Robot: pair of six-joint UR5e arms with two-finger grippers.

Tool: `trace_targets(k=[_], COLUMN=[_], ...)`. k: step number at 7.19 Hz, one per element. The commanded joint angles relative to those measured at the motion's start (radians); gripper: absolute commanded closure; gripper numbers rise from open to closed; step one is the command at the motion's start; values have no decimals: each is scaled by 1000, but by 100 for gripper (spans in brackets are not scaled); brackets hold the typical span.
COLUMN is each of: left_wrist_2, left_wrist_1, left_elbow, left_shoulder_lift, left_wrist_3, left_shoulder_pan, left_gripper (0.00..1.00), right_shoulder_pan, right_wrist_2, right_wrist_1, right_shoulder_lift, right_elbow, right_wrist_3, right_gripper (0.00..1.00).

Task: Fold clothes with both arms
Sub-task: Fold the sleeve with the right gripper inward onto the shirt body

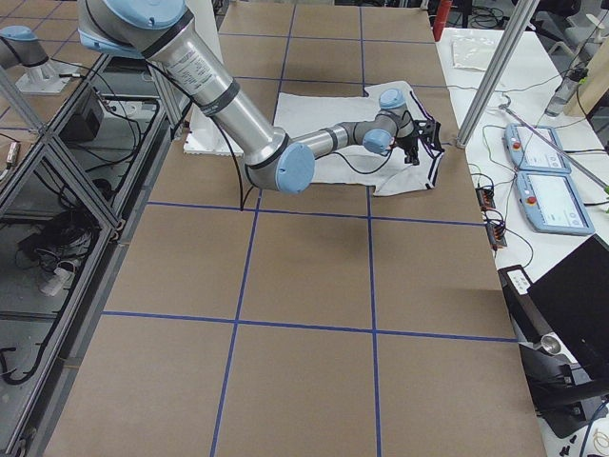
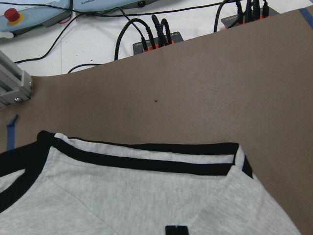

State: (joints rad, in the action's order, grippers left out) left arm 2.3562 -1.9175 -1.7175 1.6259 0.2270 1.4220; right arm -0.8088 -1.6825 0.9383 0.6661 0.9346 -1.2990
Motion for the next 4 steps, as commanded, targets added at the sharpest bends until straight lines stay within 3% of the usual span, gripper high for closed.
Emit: trace_targets(k=[1,4], left_wrist_2=[0,0], left_wrist_1=[0,2], left_elbow=[-8,-19], left_shoulder_lift=[0,-1], left_wrist_3=[2,2], left_shoulder_pan=[0,0], left_gripper=[1,1], right_shoulder_pan=[14,23], right_wrist_2=[49,93], right_wrist_1=[4,1], right_shoulder_lift=[-164,-210], right_elbow=[-205,-279], right_wrist_3=[-38,-57], right_gripper=[100,100])
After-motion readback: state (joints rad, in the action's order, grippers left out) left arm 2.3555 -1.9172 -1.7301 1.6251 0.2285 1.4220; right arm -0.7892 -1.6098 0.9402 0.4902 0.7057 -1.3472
